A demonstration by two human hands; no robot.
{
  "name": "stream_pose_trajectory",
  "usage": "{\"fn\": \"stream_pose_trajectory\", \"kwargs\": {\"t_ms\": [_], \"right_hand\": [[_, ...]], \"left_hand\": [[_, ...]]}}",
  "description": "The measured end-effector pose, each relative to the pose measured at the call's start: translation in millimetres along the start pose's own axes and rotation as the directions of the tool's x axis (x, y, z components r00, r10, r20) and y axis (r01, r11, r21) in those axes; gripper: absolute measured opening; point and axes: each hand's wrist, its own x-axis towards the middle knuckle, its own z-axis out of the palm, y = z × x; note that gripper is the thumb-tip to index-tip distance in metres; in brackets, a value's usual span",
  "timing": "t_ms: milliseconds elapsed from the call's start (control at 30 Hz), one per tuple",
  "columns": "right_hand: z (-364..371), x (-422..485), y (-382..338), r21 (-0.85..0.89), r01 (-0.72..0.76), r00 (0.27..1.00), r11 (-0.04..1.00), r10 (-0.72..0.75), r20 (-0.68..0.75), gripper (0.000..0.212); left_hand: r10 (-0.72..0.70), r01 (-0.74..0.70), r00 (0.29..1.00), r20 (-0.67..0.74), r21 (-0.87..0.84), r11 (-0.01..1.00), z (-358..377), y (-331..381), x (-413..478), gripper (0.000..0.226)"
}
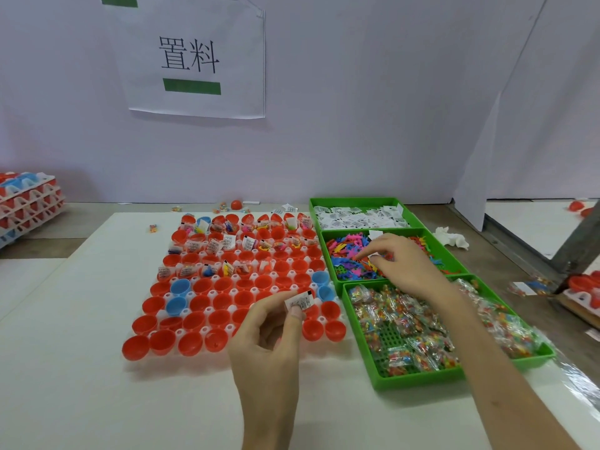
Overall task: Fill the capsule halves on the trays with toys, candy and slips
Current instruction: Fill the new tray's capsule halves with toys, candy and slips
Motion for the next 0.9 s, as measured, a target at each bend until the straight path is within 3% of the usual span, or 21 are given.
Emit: {"fn": "stream_pose_trajectory", "kwargs": {"t_ms": [167,467,900], "right_hand": [[13.2,-2.2,-8.8,-0.068,0.003,0.970,0.998,0.013,0.243,0.039],[15.4,6.1,-1.2,-0.185,0.004,0.970,0.983,0.041,0.238,0.036],[10.8,0.0,-6.9,-0.105,0.011,0.961,0.994,0.018,0.274,0.039]], "left_hand": [[0.000,0.001,1.000,-0.001,0.008,1.000,-0.5,-1.0,0.0,0.032],[-0.002,0.002,1.000,-0.004,0.017,1.000,0.3,-1.3,-0.5,0.034],[-0.011,0.011,1.000,-0.016,0.023,1.000,1.5,-0.7,-0.8,0.035]]}}
